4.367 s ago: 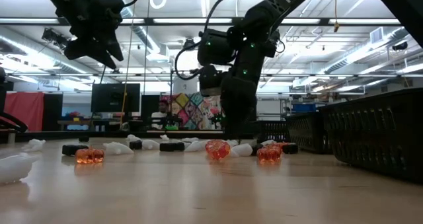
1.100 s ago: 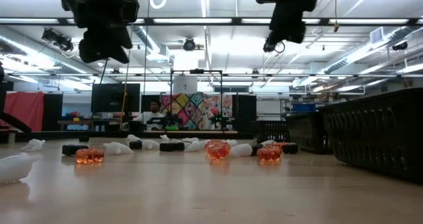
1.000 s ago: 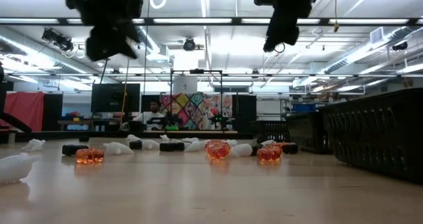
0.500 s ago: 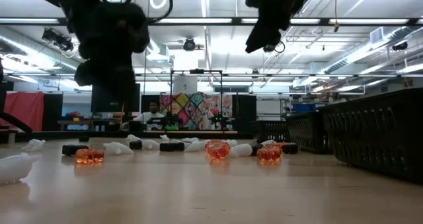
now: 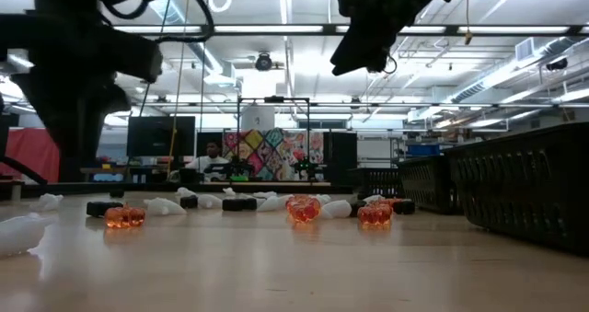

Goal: Sort Halloween decoration
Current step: Put the white ghost toy into the top black bin

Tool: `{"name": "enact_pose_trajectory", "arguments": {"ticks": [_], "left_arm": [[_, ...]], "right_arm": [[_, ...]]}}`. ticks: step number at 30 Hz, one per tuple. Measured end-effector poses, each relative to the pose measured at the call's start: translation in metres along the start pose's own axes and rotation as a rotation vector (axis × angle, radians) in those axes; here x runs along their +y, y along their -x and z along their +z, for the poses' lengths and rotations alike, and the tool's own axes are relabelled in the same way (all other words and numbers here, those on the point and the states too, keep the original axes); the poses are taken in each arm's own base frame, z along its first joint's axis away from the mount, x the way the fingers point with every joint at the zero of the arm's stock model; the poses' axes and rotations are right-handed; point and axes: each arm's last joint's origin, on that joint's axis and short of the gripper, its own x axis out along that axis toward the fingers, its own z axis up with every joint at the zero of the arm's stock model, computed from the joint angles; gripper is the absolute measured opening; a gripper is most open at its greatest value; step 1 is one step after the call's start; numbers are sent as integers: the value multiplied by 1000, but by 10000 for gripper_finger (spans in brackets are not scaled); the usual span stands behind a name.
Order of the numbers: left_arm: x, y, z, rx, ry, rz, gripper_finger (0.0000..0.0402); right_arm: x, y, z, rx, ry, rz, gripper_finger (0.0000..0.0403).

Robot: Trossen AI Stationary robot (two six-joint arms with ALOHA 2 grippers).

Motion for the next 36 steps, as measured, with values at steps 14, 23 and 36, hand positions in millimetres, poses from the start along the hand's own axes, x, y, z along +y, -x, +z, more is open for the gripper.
{"name": "enact_pose_trajectory", "arguments": {"ticks": [14, 23, 36], "left_arm": [[2, -17, -13, -4, -293, 33, 172], [3, -17, -12, 8, -244, -14, 175], [18, -32, -21, 53, -254, -15, 228]], "right_arm": [[15, -1, 2, -31, -24, 32, 150], [22, -2, 0, -28, -49, 36, 137], [29, -2, 1, -42, -65, 44, 132]]}}
